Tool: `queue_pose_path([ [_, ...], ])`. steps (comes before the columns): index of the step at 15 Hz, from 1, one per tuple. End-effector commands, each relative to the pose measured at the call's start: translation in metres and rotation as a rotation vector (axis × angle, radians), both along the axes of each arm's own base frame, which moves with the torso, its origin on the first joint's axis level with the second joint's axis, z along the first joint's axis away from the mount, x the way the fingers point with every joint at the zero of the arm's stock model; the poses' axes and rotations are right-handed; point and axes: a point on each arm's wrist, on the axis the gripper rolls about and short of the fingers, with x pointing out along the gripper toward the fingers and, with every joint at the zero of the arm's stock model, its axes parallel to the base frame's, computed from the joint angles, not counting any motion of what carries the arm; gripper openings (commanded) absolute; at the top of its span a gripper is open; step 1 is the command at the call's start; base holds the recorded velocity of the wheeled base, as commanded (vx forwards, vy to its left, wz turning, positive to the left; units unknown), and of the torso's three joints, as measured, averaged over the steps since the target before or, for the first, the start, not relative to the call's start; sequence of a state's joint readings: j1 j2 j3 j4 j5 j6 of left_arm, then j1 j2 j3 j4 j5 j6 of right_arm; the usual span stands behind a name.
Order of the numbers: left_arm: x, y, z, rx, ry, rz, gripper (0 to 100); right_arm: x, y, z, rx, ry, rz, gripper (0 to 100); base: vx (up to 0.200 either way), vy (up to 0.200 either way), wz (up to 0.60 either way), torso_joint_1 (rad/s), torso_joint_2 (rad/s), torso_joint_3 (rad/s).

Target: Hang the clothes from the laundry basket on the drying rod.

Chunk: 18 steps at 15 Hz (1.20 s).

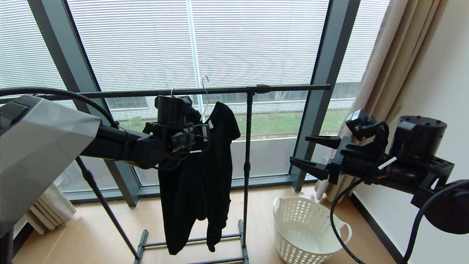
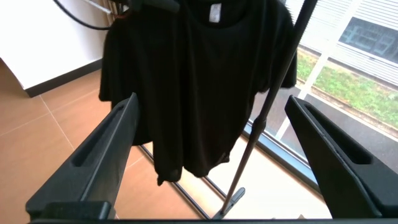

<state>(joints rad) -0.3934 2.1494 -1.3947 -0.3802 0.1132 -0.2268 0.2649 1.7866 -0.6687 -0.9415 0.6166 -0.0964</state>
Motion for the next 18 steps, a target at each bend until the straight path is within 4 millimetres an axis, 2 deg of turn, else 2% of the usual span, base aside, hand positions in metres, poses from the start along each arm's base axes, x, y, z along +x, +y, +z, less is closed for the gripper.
queue_pose_path([
  [1, 0.0039, -0.0013, -0.0078, 0.005, 0.013, 0.001, 0, 0.0005, 0.0003, -0.0019, -0.002, 0.006, 0.001, 100, 0.0, 0.0, 0.0, 0.0, 0.0, 0.0],
  [18, 0.0112, -0.0028, -0.0162, 0.006, 0.022, 0.005, 0, 0.0023, 0.0008, -0.0056, -0.006, 0.016, 0.001, 100, 0.0, 0.0, 0.0, 0.0, 0.0, 0.0],
])
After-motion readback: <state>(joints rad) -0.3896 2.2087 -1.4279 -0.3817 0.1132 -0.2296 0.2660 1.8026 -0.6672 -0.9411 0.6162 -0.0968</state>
